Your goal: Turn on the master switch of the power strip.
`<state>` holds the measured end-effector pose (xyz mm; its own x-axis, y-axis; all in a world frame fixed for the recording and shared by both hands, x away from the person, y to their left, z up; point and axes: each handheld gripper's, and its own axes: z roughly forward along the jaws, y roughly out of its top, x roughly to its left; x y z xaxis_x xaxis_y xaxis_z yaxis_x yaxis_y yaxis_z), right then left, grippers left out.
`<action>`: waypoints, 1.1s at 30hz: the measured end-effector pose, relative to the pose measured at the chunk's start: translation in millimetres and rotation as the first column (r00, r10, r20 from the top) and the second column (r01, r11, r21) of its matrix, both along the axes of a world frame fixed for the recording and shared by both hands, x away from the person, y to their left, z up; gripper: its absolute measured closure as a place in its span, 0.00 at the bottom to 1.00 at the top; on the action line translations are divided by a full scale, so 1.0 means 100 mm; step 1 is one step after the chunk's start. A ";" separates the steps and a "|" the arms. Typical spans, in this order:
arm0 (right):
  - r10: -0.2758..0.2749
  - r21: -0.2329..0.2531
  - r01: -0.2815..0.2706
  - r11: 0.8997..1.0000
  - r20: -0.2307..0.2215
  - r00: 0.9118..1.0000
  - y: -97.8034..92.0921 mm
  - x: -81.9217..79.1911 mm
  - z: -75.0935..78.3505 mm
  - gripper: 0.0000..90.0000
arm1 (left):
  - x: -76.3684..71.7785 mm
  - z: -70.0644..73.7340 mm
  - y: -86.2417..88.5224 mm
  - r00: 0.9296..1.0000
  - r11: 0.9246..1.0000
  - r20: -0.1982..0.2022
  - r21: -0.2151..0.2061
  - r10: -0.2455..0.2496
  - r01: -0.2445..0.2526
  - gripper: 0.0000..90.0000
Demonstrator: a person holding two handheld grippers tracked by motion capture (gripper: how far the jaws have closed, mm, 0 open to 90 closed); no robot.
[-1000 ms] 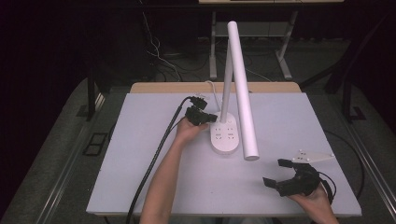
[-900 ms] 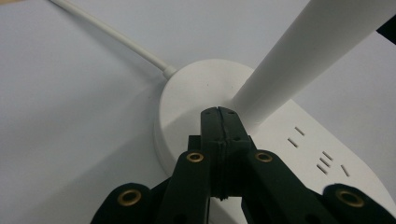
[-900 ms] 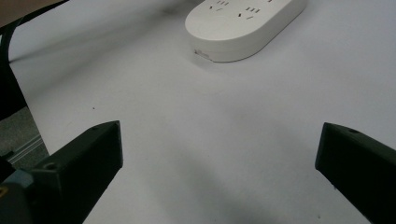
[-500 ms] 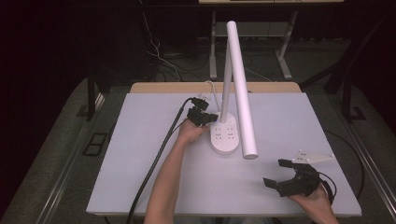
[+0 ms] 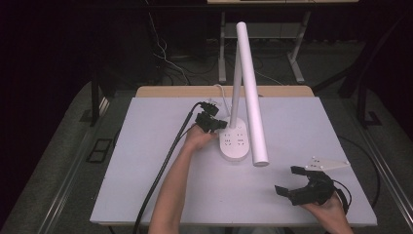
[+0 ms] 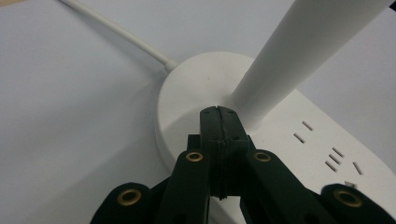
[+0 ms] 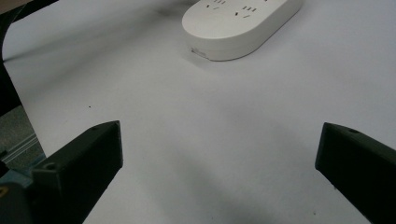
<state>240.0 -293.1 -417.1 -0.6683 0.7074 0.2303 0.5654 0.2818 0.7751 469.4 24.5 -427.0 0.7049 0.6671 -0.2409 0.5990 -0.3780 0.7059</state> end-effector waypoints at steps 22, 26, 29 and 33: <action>-0.009 0.005 0.009 1.000 -0.009 1.000 -0.05 0.02 -0.02 0.00 | 0.06 0.07 0.19 0.999 0.988 -0.006 -0.147 0.053 -0.053 1.00; -0.009 0.001 0.009 1.000 0.000 1.000 -0.04 0.03 -0.02 0.00 | 0.05 0.19 0.27 0.999 0.985 0.016 -0.165 0.049 -0.046 1.00; -0.010 0.001 0.010 1.000 0.001 1.000 -0.04 0.02 -0.02 0.00 | 0.05 0.25 0.34 0.999 0.986 0.029 -0.161 0.045 -0.040 1.00; -0.013 0.001 0.013 1.000 -0.001 1.000 -0.04 0.03 -0.02 0.00 | 0.03 0.33 0.42 0.998 0.989 0.044 -0.146 0.044 -0.037 0.98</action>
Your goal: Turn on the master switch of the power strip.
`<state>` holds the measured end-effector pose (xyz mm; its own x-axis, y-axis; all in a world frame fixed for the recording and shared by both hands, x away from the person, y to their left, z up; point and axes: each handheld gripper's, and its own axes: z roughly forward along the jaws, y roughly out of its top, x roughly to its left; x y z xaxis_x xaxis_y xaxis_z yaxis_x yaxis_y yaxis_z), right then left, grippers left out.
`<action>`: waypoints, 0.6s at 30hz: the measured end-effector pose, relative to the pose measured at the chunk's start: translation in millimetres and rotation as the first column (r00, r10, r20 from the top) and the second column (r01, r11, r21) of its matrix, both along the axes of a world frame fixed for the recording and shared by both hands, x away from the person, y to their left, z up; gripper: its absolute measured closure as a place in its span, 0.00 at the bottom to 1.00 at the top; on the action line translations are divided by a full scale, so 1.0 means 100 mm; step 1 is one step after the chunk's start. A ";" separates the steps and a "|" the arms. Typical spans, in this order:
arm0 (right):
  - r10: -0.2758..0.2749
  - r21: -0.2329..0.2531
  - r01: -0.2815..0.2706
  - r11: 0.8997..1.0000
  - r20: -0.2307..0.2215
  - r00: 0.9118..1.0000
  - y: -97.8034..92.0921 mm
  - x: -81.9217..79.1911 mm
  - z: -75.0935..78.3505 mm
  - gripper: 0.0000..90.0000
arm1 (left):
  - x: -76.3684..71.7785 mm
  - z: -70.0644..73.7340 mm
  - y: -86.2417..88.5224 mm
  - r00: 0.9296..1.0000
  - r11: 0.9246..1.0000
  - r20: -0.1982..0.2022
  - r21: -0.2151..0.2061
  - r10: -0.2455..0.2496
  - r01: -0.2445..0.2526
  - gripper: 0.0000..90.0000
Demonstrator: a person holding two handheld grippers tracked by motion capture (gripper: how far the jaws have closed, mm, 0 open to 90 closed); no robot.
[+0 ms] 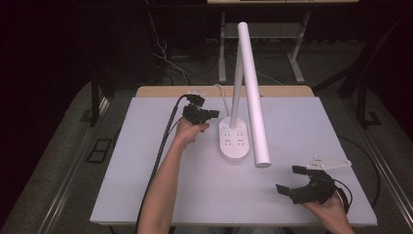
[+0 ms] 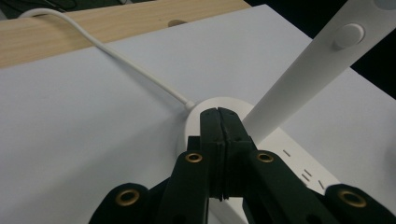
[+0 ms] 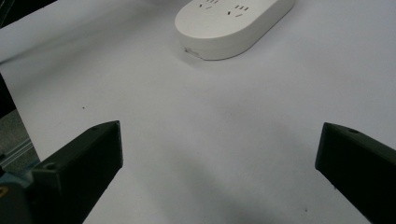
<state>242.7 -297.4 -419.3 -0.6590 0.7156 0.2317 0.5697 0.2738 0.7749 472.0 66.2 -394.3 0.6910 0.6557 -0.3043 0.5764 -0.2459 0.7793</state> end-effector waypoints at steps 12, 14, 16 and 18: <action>0.000 0.000 0.000 1.000 -0.001 1.000 0.01 0.00 0.00 0.00 | -0.10 0.18 0.22 1.000 0.999 0.008 0.049 -0.020 0.020 0.56; 0.000 0.000 0.000 1.000 0.000 1.000 0.01 0.00 0.00 0.00 | -0.14 0.20 0.26 1.000 0.999 -0.006 0.042 -0.031 0.031 0.41; 0.000 0.001 0.000 1.000 0.000 1.000 0.01 0.00 0.00 0.00 | -0.15 0.22 0.31 0.999 0.998 -0.011 0.043 -0.043 0.044 0.25; 0.001 0.001 -0.001 1.000 0.000 1.000 0.01 0.00 0.00 0.00 | -0.18 0.24 0.37 0.999 0.999 -0.013 0.030 -0.039 0.039 0.15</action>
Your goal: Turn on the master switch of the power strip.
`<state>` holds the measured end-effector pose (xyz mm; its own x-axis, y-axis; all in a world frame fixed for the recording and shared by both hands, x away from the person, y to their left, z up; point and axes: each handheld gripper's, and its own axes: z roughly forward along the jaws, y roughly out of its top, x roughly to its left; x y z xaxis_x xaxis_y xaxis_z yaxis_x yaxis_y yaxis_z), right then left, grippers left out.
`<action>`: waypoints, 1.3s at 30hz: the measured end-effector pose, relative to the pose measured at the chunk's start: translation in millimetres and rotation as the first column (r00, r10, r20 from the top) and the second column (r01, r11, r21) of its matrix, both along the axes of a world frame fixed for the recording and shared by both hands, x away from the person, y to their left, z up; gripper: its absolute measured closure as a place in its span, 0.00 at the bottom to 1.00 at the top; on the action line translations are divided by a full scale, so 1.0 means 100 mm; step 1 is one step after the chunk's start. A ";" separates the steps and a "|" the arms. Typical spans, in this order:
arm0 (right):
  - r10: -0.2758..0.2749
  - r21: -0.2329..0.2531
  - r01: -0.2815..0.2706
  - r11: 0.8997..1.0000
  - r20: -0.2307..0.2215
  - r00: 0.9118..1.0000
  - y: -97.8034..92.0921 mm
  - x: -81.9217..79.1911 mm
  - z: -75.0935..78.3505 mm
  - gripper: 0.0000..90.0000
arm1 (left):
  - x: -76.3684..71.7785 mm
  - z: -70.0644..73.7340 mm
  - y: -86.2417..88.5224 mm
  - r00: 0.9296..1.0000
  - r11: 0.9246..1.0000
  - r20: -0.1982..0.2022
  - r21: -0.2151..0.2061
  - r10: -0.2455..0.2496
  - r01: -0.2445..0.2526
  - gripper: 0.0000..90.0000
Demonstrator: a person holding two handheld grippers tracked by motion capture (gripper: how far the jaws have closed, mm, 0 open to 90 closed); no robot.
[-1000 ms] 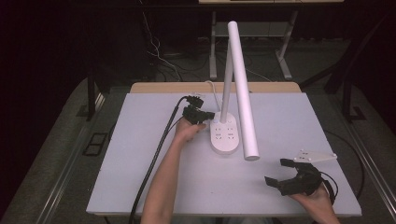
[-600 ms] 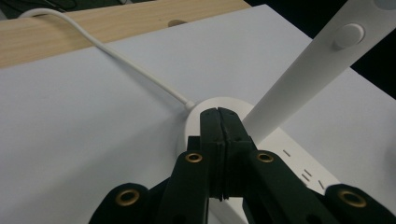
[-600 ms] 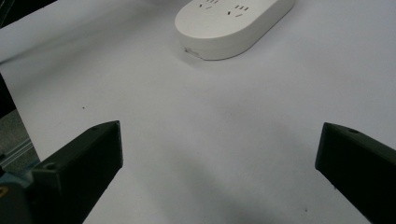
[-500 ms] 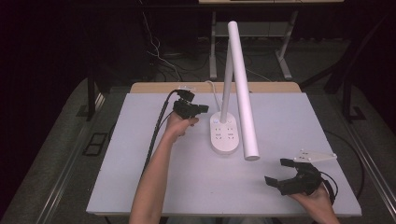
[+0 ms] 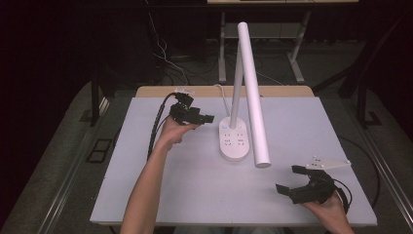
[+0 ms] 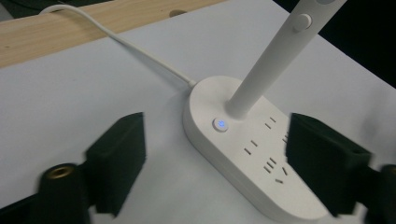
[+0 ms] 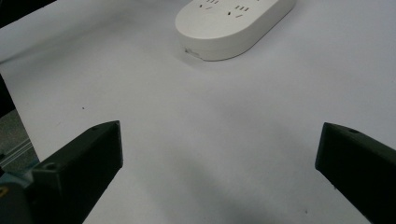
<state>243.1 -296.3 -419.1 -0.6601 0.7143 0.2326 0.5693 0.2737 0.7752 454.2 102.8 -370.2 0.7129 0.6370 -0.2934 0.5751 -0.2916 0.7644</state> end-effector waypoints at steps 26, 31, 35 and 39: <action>-0.004 0.000 0.004 1.000 -0.004 1.000 0.01 0.00 0.00 0.00 | -0.65 0.02 0.57 0.996 0.996 0.042 -0.059 0.073 -0.071 0.00; -0.003 -0.002 0.003 1.000 -0.002 1.000 0.02 0.00 0.00 0.00 | -0.78 -0.01 0.62 0.995 0.994 0.057 -0.078 0.081 -0.076 0.00; -0.004 -0.004 0.004 1.000 0.002 1.000 0.02 0.01 0.00 0.00 | -0.91 -0.02 0.65 0.995 0.995 0.068 -0.077 0.075 -0.070 0.00; -0.005 -0.004 0.005 1.000 0.003 1.000 0.02 0.01 0.00 0.00 | -1.04 -0.05 0.66 0.994 0.995 0.078 -0.078 0.071 -0.064 0.00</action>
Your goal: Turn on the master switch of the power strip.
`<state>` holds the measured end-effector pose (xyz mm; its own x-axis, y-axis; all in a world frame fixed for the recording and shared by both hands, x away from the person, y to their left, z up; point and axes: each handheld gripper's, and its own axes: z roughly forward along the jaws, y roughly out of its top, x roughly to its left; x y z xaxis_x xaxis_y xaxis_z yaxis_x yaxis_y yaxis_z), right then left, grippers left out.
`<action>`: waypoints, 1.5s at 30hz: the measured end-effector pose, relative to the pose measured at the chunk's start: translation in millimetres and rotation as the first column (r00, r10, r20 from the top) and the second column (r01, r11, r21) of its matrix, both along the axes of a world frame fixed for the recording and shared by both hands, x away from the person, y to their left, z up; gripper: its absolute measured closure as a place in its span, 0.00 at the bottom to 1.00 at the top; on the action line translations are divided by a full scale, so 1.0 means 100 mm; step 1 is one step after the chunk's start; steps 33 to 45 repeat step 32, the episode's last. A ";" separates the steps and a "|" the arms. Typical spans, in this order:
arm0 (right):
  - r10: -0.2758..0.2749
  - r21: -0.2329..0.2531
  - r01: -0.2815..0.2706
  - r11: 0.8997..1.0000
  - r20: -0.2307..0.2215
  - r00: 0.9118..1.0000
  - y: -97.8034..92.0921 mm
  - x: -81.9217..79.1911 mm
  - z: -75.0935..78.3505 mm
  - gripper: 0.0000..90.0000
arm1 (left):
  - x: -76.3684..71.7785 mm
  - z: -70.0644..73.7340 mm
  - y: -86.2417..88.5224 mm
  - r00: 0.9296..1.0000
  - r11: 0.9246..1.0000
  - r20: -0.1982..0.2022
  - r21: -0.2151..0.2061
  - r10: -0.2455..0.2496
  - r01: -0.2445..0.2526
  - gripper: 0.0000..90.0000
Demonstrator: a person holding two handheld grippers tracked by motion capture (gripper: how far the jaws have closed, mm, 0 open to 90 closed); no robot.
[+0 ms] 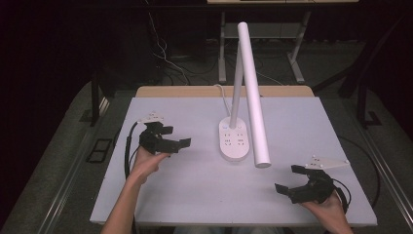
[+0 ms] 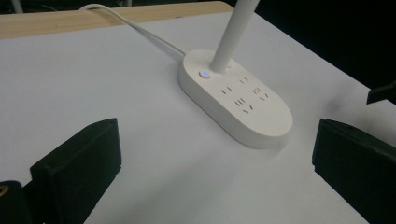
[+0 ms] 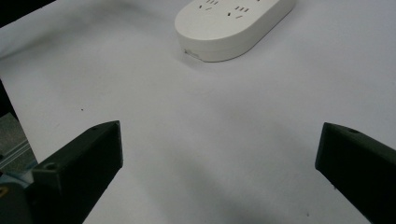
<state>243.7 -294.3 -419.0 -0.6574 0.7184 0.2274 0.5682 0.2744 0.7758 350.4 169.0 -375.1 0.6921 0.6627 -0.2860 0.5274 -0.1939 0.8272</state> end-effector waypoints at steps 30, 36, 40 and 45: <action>-0.013 0.025 0.013 1.000 0.000 1.000 -0.01 0.00 0.00 0.00 | -0.74 -0.40 -0.01 0.999 0.999 -0.002 -0.007 -0.050 0.050 0.00; -0.014 0.023 0.014 1.000 -0.001 1.000 -0.01 0.00 0.00 0.00 | -0.75 -0.42 -0.01 0.999 0.999 0.000 -0.003 -0.054 0.054 0.01; -0.014 0.023 0.014 1.000 -0.001 1.000 -0.01 0.00 0.00 0.00 | -0.75 -0.42 -0.01 0.999 0.999 0.000 -0.003 -0.054 0.054 0.01; -0.014 0.023 0.014 1.000 -0.001 1.000 -0.01 0.00 0.00 0.00 | -0.75 -0.42 -0.01 0.999 0.999 0.000 -0.003 -0.054 0.054 0.01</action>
